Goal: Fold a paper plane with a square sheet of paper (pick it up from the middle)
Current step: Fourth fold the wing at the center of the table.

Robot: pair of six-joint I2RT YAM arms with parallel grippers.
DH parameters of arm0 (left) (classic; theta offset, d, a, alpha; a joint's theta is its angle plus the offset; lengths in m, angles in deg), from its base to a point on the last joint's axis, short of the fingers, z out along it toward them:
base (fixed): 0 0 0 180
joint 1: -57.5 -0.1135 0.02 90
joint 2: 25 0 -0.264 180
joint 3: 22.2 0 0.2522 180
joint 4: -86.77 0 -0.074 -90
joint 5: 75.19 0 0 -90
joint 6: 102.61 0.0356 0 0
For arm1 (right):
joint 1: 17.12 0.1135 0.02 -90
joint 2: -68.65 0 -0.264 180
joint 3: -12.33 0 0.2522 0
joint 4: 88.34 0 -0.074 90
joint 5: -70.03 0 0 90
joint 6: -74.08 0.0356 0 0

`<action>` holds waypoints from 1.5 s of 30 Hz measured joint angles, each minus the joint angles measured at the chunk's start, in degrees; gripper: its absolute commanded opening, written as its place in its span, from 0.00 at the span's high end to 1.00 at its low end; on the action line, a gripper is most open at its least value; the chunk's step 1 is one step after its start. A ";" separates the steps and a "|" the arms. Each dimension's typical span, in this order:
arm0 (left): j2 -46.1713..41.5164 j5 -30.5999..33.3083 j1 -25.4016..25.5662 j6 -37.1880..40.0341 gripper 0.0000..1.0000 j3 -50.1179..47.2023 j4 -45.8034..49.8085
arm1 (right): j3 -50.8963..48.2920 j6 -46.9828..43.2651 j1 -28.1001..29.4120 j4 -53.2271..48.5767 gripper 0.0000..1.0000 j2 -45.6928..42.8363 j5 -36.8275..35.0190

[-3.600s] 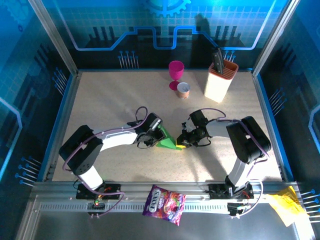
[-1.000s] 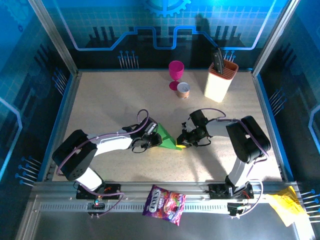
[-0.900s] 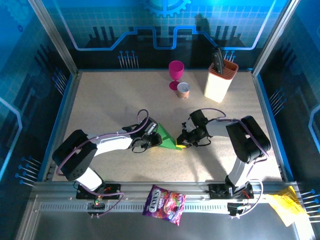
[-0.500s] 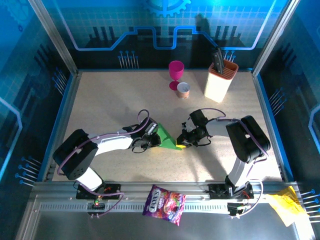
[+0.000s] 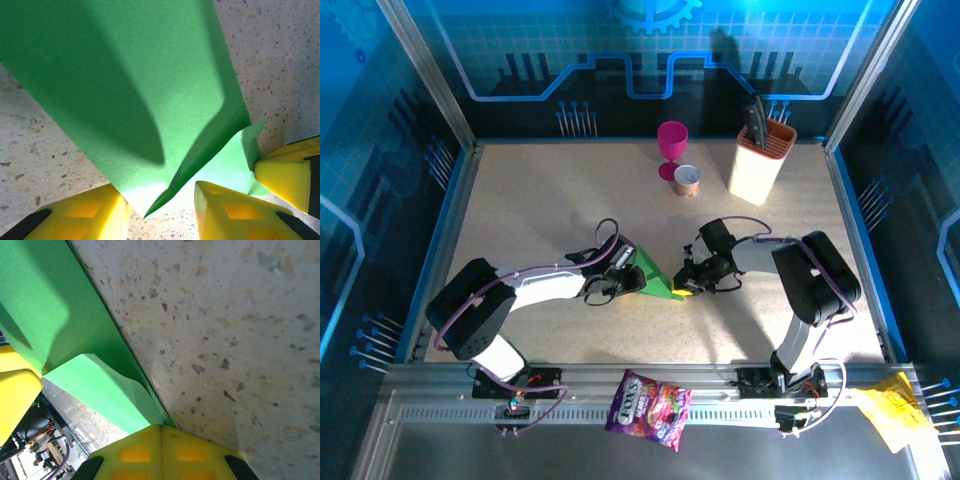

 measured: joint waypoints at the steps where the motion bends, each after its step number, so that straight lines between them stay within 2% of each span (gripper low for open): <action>1: 0.00 0.00 0.00 0.00 0.60 0.00 -0.02 | 0.00 0.00 0.00 0.00 1.00 0.00 0.00; 12: 0.00 -0.07 0.00 -0.55 0.60 -0.04 -2.89 | 0.00 0.00 0.00 0.00 1.00 0.00 0.00; 35: -2.89 1.27 0.66 -11.04 0.58 -11.74 -18.49 | 0.46 -0.02 0.00 -0.66 1.00 0.28 0.02; 45: -2.86 1.29 0.94 -14.03 0.58 -12.37 -24.26 | 0.83 -0.66 0.00 -1.31 1.00 0.55 0.07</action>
